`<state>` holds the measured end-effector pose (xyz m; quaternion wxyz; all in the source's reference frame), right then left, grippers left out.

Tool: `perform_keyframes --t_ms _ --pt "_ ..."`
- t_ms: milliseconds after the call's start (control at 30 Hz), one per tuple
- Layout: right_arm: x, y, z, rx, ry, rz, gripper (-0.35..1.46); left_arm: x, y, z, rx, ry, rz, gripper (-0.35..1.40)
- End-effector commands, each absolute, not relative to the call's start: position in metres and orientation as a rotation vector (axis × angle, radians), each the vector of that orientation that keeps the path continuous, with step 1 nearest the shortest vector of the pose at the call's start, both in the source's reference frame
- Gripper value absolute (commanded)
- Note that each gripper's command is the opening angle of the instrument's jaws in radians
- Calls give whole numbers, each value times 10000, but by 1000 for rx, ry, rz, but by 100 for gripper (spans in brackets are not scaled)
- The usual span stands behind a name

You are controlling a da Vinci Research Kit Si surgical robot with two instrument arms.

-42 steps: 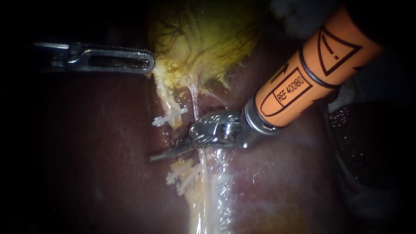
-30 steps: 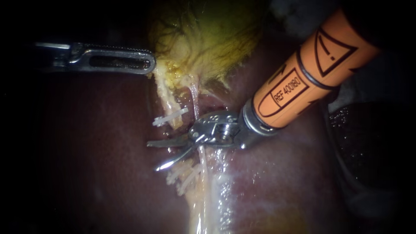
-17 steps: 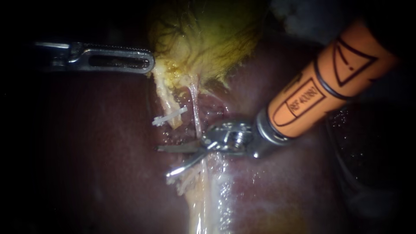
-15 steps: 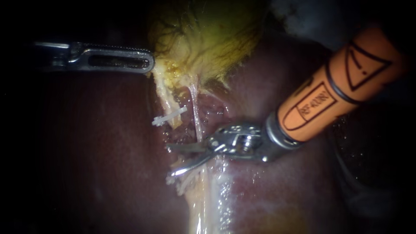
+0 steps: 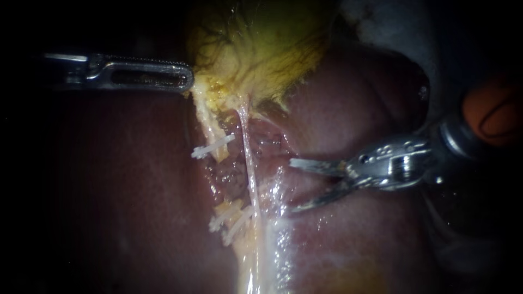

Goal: Go back from the cut left tube

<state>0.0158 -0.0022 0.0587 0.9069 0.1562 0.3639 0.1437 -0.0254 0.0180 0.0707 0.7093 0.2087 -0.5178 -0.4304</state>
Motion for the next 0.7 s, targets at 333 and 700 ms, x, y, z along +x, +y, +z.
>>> perform_keyframes --t_ms 333,700 --pt "137 -11 577 291 689 273 143 -256 179 709 462 -1150 -955 -35" --pt "134 -11 577 289 686 274 145 -270 174 726 444 -1153 -958 -35"
